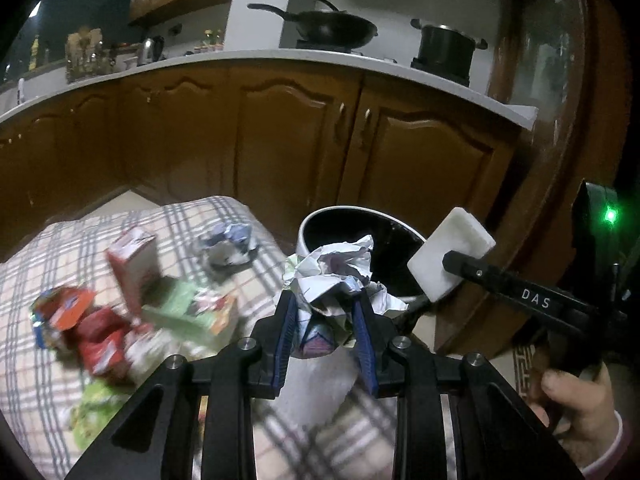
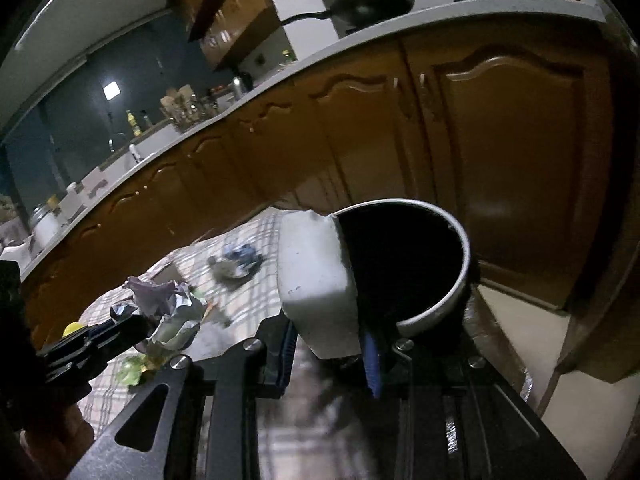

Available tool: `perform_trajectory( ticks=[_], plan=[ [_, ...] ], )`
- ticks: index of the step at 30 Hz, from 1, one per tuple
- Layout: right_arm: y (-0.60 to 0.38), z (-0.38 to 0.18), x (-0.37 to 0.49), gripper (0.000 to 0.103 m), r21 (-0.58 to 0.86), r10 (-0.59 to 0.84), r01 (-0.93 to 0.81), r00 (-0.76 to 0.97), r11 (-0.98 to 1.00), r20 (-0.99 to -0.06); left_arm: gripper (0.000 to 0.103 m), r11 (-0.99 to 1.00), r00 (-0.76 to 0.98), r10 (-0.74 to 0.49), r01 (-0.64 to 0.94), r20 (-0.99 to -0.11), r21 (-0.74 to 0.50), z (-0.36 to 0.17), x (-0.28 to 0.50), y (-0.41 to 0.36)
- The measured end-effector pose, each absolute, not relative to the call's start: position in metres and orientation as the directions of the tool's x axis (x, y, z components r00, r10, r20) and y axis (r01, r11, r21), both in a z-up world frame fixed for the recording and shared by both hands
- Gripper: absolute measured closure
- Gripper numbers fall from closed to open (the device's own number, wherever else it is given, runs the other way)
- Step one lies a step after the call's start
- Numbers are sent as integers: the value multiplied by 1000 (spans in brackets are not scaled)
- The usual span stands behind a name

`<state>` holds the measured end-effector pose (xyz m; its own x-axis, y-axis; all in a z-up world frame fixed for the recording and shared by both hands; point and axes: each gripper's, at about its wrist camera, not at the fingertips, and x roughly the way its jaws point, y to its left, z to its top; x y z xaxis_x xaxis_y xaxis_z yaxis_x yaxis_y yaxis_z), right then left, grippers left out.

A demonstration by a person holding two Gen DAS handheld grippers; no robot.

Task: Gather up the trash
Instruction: 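Carry wrapper and sponge to the black bin and release both inside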

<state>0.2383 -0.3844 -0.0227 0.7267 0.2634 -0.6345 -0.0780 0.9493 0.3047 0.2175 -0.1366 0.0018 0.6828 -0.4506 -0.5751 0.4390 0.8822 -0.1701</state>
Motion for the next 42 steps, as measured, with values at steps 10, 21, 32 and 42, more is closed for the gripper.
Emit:
perform_trajectory(
  ticks=[10,21,32,42],
  plan=[
    [-414,-37,285,74,278,238,-52,675,959,-699,75,878,638,-446,449,-628,-168,-5,290,-192],
    [-428,-53,320,70,274,243,-46,619,961,-747,69,877,588,-431,451,-685,-164,-24,341,-233],
    [-439,-55,325,38,326,270,-21,610,945,-745,39,878,579,-439,439,-688,-190,-24,340,-231],
    [-428,-44,286,29,388,319,-35,640,921,-699,35,888,622,-447,396,-643,-234,-21,282,-172]
  ],
)
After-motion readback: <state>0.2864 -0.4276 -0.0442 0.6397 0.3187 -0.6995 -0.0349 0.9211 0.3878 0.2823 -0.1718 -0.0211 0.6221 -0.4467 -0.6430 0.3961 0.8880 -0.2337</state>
